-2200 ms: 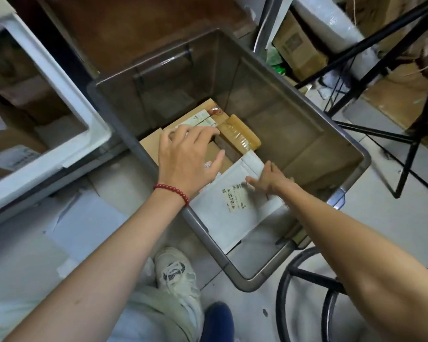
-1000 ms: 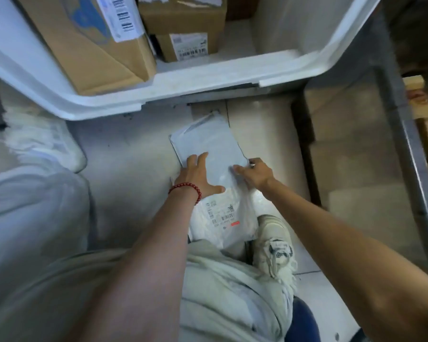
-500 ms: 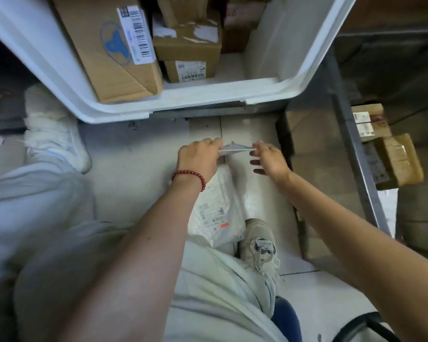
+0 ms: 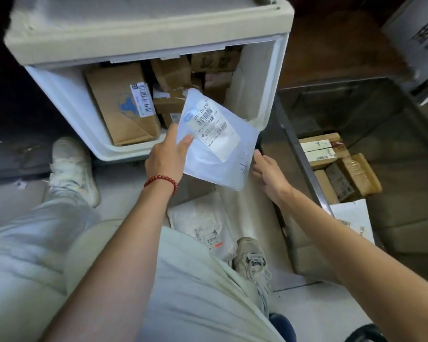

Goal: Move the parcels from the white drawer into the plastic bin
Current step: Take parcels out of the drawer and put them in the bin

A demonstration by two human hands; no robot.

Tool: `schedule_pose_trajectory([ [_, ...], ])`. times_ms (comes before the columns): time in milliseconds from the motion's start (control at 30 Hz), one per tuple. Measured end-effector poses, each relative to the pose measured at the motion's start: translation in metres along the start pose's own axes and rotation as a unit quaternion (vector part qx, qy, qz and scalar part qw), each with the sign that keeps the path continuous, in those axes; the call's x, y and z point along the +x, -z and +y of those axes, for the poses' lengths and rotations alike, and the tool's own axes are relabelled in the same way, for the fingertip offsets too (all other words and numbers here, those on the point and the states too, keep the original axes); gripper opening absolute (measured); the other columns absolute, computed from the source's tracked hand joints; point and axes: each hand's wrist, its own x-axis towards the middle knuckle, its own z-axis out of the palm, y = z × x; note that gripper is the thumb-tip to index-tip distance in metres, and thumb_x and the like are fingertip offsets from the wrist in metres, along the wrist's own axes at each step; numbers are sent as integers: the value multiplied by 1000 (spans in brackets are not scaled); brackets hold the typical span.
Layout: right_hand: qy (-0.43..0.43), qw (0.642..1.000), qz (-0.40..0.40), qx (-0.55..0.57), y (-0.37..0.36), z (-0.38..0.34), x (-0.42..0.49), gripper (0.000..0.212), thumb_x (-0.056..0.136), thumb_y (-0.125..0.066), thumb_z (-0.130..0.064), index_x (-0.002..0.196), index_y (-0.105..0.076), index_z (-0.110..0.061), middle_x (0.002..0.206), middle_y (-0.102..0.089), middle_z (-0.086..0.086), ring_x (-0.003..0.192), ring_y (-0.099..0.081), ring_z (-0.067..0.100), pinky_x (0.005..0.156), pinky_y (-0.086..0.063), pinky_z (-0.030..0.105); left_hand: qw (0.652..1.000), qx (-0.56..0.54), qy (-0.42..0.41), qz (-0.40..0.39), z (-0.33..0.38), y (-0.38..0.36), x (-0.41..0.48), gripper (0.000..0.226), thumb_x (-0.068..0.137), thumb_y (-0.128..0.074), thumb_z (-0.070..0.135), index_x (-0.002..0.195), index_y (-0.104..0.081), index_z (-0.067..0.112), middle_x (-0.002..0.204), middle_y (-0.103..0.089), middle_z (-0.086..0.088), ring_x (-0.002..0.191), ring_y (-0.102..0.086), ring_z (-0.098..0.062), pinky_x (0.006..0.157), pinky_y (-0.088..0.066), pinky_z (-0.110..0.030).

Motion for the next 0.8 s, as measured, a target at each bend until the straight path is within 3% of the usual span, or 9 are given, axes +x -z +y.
schedule_pose_trajectory([
  [100, 40, 999, -16, 16, 10, -3, -17, 105, 66, -63, -78, 143, -32, -13, 129, -62, 7, 103, -67, 22, 72, -51, 28, 994, -105, -4, 10, -5, 2, -5, 37, 97, -45, 45, 120, -49, 16, 113, -63, -10, 102, -57, -34, 78, -46, -38],
  [167, 72, 997, 0, 1, 11, -10, -26, 79, 82, -63, -60, 141, -37, -14, 125, -62, 5, 94, -68, 19, 65, -53, 26, 991, -133, 8, 15, -6, 1, -8, 37, 96, -47, 45, 117, -49, 15, 111, -62, -7, 96, -56, -29, 74, -45, -35],
  [267, 121, 992, 21, 0, 16, -22, -33, 53, 91, -63, -38, 135, -42, -17, 117, -63, -4, 104, -66, 20, 78, -54, 40, 994, -102, 26, 7, -5, 0, -11, 46, 92, -52, 49, 126, -46, 19, 117, -61, -5, 96, -55, -25, 71, -41, -31],
  [367, 154, 988, 20, -6, 19, -36, -42, 53, 90, -66, -30, 135, -41, -18, 117, -63, -4, 103, -66, 11, 86, -56, 36, 996, -85, 22, 0, -1, -2, -12, 65, 82, -63, 54, 136, -39, 26, 128, -56, -2, 111, -55, -28, 78, -46, -36],
  [433, 181, 983, 27, -22, 22, -44, -48, 56, 90, -67, -24, 136, -36, -20, 111, -60, -11, 91, -66, -3, 75, -57, 21, 996, -88, 6, -3, 5, -4, -12, 78, 76, -66, 59, 140, -33, 31, 135, -51, 1, 118, -51, -27, 85, -47, -40],
  [500, 211, 975, 52, -34, 27, -53, -54, 60, 89, -68, -19, 137, -33, -22, 108, -54, -16, 92, -64, -3, 70, -55, 15, 997, -76, -17, -2, 13, -8, -11, 83, 73, -63, 67, 142, -30, 34, 138, -49, 3, 121, -50, -25, 85, -48, -40],
  [633, 257, 961, 101, -13, 59, -67, -66, 61, 88, -68, -19, 137, -31, -25, 127, -52, -4, 104, -65, 16, 78, -59, 28, 996, -34, -79, -8, 41, -20, -9, 79, 78, -56, 66, 144, -30, 32, 129, -49, 1, 117, -49, -22, 77, -44, -34],
  [733, 255, 952, 166, 25, 97, -71, -73, 61, 89, -67, -15, 137, -31, -25, 124, -54, -7, 100, -67, 12, 74, -59, 28, 988, 12, -151, -17, 71, -34, -10, 78, 83, -53, 64, 147, -27, 28, 129, -50, 0, 120, -43, -23, 89, -44, -40],
  [800, 248, 943, 217, 43, 125, -69, -78, 62, 90, -66, -13, 139, -31, -26, 124, -52, -8, 104, -66, 17, 78, -60, 33, 977, 39, -209, -16, 90, -44, -12, 73, 84, -51, 62, 145, -32, 27, 131, -51, 2, 120, -43, -23, 93, -42, -40],
])
